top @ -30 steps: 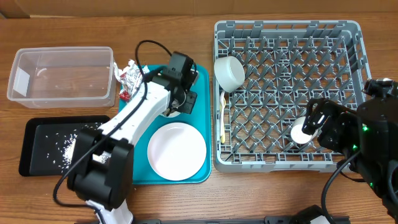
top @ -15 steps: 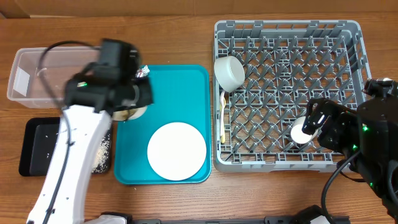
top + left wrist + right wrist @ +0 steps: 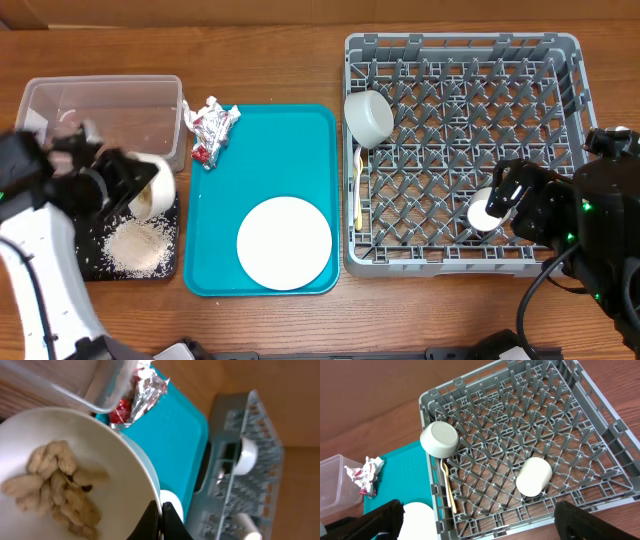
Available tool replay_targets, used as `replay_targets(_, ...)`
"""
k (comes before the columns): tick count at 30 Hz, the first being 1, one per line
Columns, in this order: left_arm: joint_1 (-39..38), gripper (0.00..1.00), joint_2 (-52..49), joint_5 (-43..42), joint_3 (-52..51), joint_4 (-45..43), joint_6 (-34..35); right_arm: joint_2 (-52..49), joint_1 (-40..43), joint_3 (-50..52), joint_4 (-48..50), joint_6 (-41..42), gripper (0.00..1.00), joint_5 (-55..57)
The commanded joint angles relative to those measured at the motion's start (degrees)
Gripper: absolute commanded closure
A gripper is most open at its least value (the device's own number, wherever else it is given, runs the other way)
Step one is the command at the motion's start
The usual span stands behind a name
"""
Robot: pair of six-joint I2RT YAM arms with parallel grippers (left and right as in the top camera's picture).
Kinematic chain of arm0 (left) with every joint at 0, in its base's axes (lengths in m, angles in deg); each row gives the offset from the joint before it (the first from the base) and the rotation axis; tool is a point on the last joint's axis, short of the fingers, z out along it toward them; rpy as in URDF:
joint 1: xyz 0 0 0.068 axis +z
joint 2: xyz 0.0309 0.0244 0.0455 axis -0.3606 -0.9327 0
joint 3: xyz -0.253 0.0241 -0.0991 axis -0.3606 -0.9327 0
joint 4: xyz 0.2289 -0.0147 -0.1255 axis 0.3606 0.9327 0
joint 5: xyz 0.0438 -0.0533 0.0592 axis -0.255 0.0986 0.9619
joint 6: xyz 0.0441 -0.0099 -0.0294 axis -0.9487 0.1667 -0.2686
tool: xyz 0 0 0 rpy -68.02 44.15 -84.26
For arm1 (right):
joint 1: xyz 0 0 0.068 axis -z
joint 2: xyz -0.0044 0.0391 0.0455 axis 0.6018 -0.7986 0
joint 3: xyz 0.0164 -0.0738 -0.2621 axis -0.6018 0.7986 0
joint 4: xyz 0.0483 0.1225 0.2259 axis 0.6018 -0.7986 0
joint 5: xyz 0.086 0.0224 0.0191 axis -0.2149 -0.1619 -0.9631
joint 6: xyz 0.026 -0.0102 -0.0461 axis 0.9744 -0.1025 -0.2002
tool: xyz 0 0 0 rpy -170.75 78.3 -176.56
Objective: Sort waste into correct bins and load items into the dishwasher rack
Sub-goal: 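Tip the peanut bowl over the black tray with the left gripper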
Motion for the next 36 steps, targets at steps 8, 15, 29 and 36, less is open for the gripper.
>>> replay_targets(8,18.29,0.96,0.79,-29.42,-13.92,-4.87,-23.85,0.44,0.11,-0.13,0.66,-0.15,0.00,0.20)
replay_targets(15,30.47,0.96,0.76,-45.00,-26.05,-11.67,-31.50,0.44,0.11,-0.13,0.68,-0.15,0.00,0.20)
replay_targets(29,33.29,0.96,0.76,-45.64,-29.59,-20.65,-23.15,0.44,0.11,-0.13,0.92,-0.15,0.00,0.20)
replay_targets(36,32.50,0.96,0.76,-45.05,-29.51,-20.39,-23.10,0.44,0.11,-0.13,1.49,-0.13,0.00,0.17)
